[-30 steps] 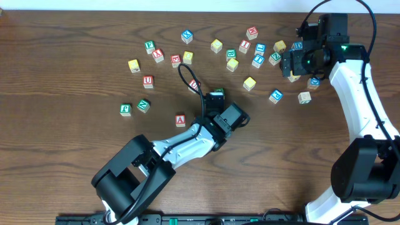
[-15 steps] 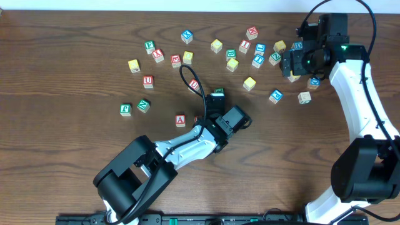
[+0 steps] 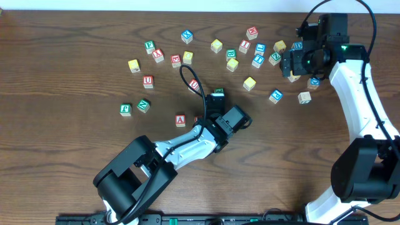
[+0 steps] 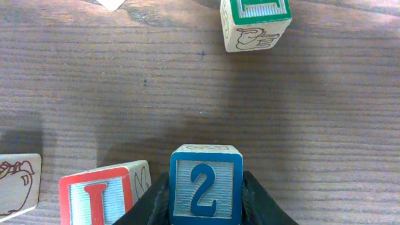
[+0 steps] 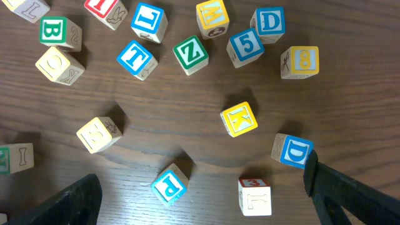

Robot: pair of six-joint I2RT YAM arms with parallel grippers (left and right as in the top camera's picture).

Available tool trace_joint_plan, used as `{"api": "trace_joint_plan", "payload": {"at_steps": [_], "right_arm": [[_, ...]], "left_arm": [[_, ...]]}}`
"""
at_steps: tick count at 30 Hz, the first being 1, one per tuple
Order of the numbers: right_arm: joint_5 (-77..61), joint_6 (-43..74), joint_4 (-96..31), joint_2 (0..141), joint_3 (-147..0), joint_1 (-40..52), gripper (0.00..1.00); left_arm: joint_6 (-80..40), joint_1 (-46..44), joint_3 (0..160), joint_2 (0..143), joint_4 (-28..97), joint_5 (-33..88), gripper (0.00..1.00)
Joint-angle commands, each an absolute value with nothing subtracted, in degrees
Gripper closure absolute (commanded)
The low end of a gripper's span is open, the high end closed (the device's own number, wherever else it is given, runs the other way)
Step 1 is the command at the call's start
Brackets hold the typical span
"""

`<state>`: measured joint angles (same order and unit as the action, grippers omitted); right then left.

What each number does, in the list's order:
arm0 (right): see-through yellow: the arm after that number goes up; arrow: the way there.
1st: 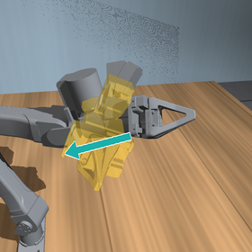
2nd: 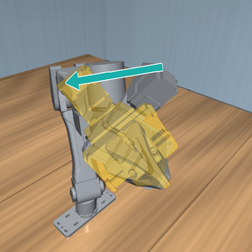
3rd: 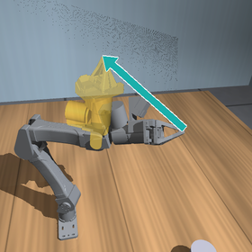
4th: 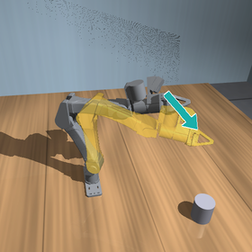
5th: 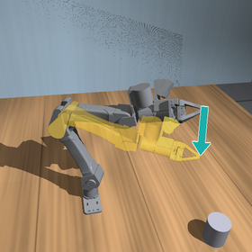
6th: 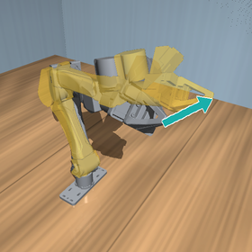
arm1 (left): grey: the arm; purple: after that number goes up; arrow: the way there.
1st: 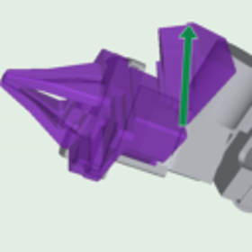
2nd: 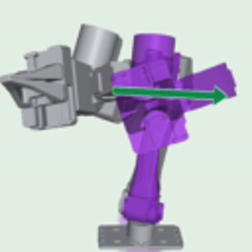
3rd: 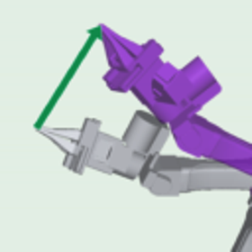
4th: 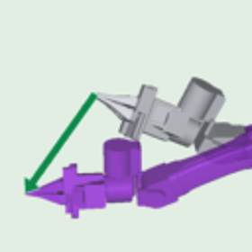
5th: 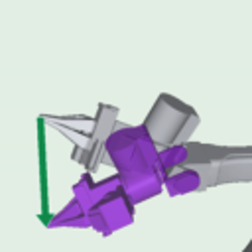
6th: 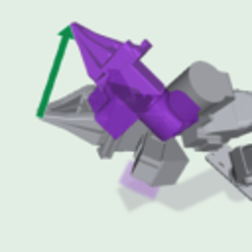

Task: Spell out AI2
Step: 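Lower the blue 2 block beside the right of the I block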

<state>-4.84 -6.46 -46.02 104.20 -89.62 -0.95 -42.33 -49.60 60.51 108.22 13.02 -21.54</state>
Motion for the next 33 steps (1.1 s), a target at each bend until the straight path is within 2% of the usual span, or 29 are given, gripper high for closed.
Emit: {"api": "trace_joint_plan", "payload": {"at_steps": [1,33], "right_arm": [[-4.47,-5.82,-46.11,103.33,-90.85,-1.08,0.01],[-4.49,-5.82,-46.15,103.33,-90.85,-1.08,0.01]], "left_arm": [[-43.62,-49.80,61.67,109.19,14.85,-19.53,0.93],[-45.78,-49.67,64.16,109.19,19.68,-18.44,0.92]]}}
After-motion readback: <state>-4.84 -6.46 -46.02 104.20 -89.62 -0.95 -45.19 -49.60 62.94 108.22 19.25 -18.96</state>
